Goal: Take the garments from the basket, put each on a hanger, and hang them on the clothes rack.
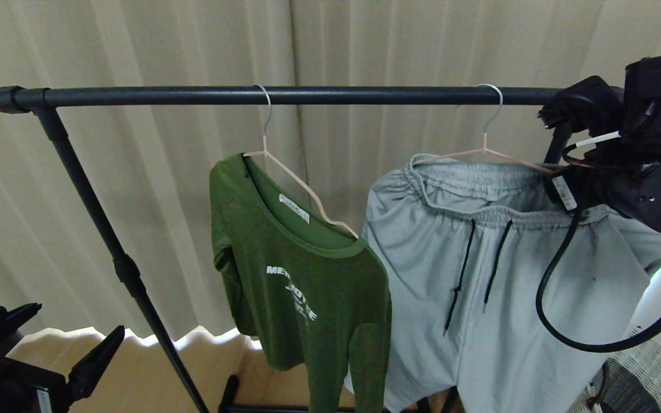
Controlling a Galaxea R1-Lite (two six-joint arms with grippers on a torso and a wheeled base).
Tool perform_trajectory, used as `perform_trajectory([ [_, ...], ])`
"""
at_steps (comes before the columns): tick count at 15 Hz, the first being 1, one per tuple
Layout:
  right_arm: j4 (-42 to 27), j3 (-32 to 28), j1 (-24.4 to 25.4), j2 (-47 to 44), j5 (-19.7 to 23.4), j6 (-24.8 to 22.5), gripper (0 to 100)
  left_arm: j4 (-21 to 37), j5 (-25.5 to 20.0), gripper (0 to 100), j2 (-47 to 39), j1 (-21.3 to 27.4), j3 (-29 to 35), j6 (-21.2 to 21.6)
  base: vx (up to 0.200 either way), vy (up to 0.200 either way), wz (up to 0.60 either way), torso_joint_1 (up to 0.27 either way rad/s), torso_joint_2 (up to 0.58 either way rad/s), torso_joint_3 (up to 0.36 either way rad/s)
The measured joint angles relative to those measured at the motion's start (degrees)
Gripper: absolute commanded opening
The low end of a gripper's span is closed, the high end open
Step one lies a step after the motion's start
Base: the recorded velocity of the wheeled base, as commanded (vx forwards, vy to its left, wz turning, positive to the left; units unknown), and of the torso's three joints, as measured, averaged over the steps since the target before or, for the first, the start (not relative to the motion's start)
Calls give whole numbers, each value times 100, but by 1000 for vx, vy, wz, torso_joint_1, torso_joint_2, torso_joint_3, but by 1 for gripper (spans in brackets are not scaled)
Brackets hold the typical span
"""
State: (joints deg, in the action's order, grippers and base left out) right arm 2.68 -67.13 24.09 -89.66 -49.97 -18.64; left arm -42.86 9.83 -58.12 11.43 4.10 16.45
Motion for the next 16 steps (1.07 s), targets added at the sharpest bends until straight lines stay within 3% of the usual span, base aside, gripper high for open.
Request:
perform_trajectory([
  [4, 65, 29, 217, 289, 82, 239, 100, 0, 0, 100, 46, 0, -7, 6, 0, 0, 0, 0, 0, 0],
  [7, 57, 82, 455, 606, 695, 471, 100, 0, 2, 100, 91, -4, -5, 6, 0, 0, 0, 0, 0, 0],
  [12, 66, 785, 474, 684, 1023, 586, 100, 4, 2, 100, 210, -28, 12, 0, 0, 0, 0, 0, 0, 0],
  [16, 344, 862, 472, 628, 1946, 681, 100, 9, 5, 100, 236, -26, 20, 0, 0, 0, 0, 0, 0, 0],
])
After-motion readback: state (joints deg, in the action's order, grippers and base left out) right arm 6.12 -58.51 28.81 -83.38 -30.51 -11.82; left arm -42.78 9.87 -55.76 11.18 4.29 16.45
